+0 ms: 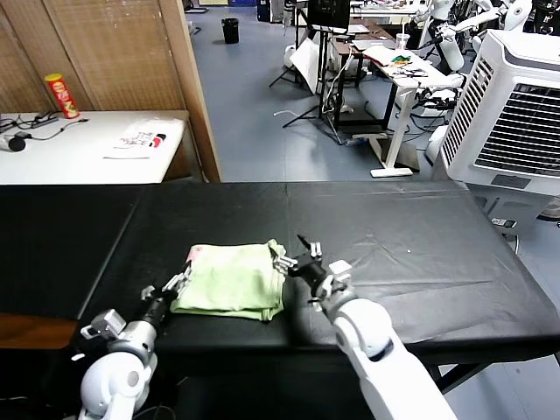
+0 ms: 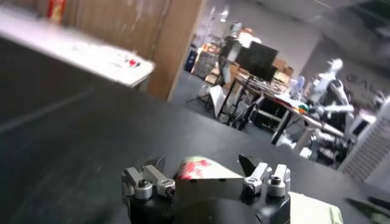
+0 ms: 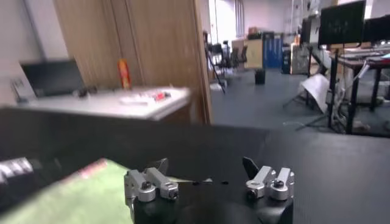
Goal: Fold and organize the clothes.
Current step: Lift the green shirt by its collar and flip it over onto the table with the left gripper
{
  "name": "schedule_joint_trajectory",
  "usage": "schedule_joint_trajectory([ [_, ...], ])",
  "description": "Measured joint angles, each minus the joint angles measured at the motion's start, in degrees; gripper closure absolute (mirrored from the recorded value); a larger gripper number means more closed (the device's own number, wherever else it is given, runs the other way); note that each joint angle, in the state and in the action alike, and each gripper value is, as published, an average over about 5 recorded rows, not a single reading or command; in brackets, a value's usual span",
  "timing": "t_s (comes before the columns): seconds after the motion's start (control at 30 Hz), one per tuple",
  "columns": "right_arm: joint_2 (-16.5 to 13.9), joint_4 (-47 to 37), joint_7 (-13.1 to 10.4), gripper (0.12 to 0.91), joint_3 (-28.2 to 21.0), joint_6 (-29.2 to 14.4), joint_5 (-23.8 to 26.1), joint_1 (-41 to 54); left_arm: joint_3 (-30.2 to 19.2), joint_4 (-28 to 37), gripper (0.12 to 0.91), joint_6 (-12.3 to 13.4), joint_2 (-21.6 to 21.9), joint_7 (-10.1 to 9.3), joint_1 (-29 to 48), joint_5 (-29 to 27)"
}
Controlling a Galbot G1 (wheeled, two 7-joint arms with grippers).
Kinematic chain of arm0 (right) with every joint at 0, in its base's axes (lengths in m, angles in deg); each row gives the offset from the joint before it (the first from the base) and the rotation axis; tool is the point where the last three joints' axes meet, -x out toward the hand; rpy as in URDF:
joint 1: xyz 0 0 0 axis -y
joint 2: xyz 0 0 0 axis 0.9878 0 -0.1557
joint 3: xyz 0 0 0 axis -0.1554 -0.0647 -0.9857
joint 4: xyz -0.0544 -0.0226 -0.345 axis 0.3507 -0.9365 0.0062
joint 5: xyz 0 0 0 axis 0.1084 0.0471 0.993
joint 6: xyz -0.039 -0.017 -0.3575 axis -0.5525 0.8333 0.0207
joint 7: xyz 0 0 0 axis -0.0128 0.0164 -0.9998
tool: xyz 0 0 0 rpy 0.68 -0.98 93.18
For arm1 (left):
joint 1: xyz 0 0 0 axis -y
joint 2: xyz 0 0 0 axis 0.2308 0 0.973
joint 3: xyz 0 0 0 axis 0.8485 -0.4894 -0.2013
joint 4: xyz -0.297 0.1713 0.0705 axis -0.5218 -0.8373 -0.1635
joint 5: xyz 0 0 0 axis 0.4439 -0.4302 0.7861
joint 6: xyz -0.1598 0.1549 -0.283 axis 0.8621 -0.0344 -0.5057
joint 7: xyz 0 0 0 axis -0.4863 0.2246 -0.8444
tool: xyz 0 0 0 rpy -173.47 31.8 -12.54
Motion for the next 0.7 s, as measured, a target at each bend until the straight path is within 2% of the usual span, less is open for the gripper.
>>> schedule_joint_trajectory([
  [0.17,-1.79,5.53,0.63,0.227,1.94,-0.05,-1.0,-3.67,0.61,2.95,0.232,-0.6,-0.41,0.2,1.1,5.17],
  [0.3,-1.98,7.47,0.67,0.227,2.59,-0.08,-0.97,-5.55,0.51,4.18,0.233,-0.76,-0.65,0.59,1.55,6.62],
  [0.4,-1.97,8.14,0.67,0.227,2.71,-0.13,-0.92,-6.14,0.47,4.71,0.286,-0.74,-0.89,0.52,1.84,7.25],
  [0.7,-1.1,8.42,0.77,0.227,2.75,-0.45,0.4,-7.25,0.53,5.08,0.732,-1.05,-1.35,0.0,2.13,8.93],
])
